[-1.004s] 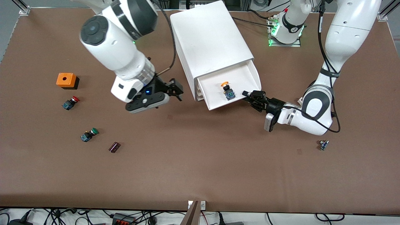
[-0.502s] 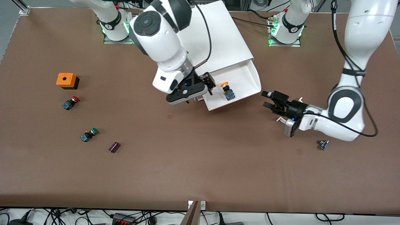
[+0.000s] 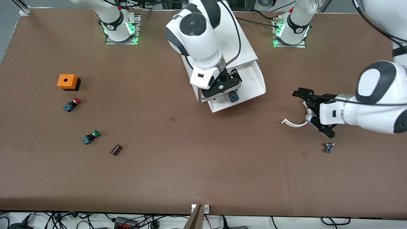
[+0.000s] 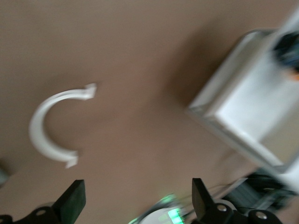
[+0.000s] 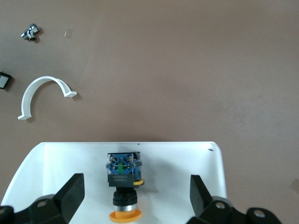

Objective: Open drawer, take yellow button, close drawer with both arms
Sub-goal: 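Grasp the blue button in the drawer with the right gripper while the left withdraws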

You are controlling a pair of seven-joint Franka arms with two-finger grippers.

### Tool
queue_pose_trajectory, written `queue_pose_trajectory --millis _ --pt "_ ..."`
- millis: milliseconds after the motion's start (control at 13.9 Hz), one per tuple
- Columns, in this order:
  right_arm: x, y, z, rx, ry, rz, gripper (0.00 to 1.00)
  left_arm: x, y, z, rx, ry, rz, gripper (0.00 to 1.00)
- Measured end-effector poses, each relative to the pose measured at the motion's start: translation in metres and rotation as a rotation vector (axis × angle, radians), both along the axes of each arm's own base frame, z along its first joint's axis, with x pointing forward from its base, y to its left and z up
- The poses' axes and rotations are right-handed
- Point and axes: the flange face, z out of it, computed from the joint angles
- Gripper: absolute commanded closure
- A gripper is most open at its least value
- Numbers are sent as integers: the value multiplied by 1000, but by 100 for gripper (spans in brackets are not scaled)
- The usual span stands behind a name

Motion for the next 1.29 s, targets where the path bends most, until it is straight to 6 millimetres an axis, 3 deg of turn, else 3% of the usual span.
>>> queue_pose_trajectory --millis 287,430,646,1076,1291 --pt "-16 24 -25 -50 -32 30 13 18 18 40 182 -176 -34 0" --pt "-28 34 -32 -74 -46 31 17 35 31 49 202 -291 -7 0" --pt "-29 37 -37 -81 -50 31 23 48 34 39 219 -341 108 0" --pt "-23 39 -51 -69 -68 25 32 48 24 30 267 -310 266 0" --pt "-22 41 -58 -66 -72 25 53 44 25 19 277 -269 264 0"
